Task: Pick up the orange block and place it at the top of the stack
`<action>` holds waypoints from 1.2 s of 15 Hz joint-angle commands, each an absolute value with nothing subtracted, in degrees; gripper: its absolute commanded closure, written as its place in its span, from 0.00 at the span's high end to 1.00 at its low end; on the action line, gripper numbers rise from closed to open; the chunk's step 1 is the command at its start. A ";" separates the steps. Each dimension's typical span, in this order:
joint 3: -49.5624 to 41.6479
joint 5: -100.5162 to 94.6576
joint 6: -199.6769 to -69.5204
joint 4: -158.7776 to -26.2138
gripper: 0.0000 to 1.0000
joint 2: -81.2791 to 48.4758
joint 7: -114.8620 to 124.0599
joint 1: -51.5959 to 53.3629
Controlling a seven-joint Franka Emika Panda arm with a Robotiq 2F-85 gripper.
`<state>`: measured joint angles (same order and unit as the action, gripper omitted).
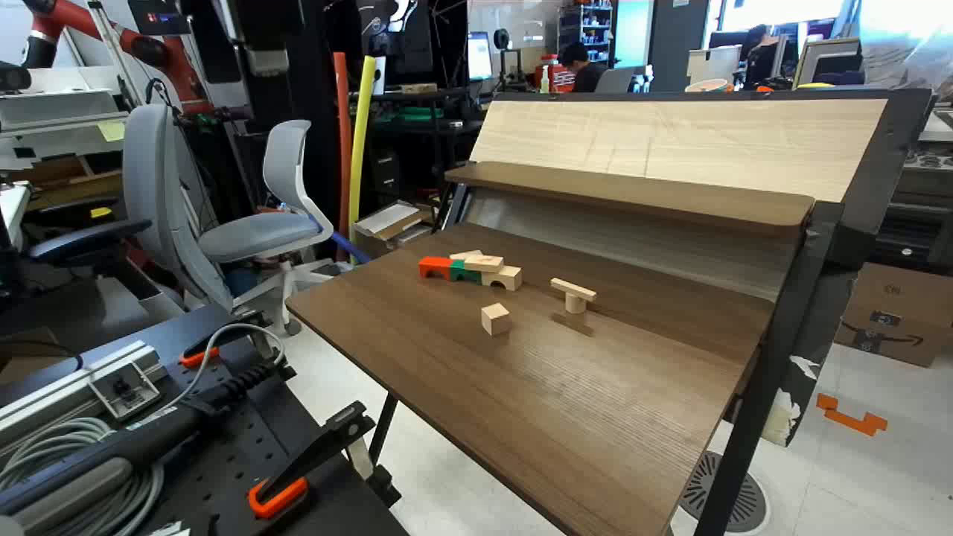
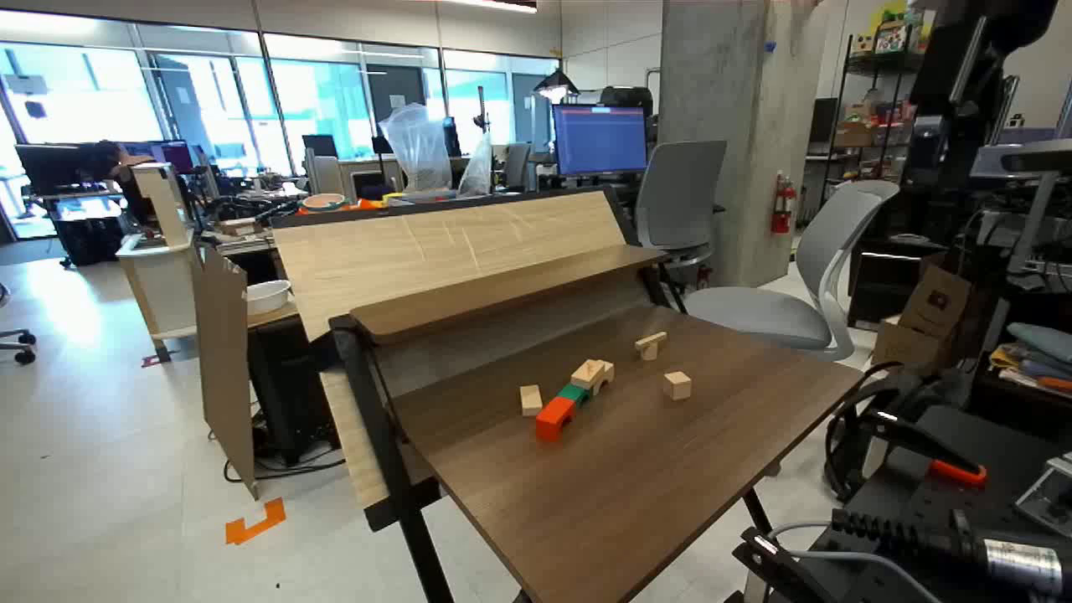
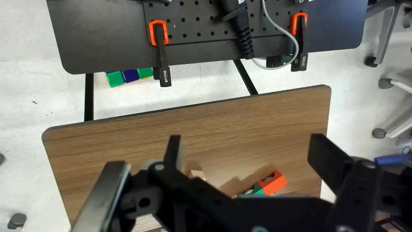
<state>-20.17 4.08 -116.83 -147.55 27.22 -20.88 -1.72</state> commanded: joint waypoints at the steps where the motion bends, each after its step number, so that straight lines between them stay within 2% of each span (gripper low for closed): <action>1: -18.32 5.04 -116.68 -147.46 1.00 26.88 -21.70 -3.68; 9: -18.11 6.33 -118.41 -148.24 1.00 26.89 -21.10 -3.24; 14: -12.59 16.30 -136.32 -153.73 1.00 23.33 -9.93 -0.90; 18: -5.66 21.01 -154.59 -154.72 1.00 13.52 2.97 0.86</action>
